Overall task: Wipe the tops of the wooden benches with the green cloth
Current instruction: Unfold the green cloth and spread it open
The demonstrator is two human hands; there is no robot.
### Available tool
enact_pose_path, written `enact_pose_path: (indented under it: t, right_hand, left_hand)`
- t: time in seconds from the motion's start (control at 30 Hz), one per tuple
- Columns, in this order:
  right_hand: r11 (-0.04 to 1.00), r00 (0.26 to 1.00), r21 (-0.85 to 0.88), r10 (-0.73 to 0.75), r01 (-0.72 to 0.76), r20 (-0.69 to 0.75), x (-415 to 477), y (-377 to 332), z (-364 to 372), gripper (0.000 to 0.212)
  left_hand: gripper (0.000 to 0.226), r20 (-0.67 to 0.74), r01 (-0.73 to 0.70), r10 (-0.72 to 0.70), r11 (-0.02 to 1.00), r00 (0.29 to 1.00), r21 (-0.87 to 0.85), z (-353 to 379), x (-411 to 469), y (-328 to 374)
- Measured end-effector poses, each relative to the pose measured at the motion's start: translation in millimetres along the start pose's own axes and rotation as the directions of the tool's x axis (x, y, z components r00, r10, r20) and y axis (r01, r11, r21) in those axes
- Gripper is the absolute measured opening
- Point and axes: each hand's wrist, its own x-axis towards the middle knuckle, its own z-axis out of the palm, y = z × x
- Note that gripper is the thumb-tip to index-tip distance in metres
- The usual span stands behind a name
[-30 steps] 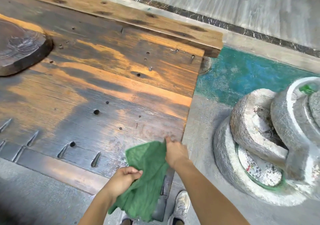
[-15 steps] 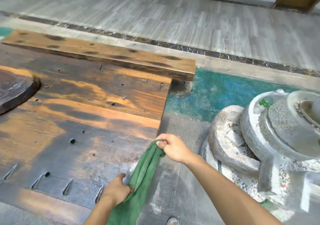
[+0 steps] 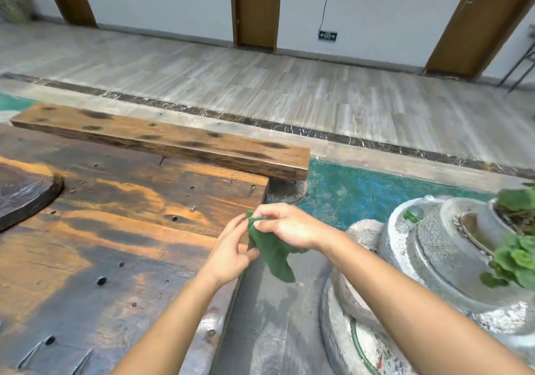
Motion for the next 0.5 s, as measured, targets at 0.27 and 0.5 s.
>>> enact_pose_path:
  t: [0.27, 0.5]
  right_hand:
    - [0.965, 0.987, -0.261, -0.011, -0.031, -0.157, 18.5, 0.3, -101.0, 0.016]
    - [0.899, 0.976, -0.423, 0.021, -0.114, -0.218, 45.3, 24.8, -200.5, 0.051]
  left_hand:
    - [0.024, 0.145, -0.11, 0.096, 0.989, 0.985, 0.094, -18.6, 85.1, 60.6]
    - [0.044, 0.167, -0.182, 0.162, 0.977, 0.973, 0.114, -56.9, 186.7, 68.0]
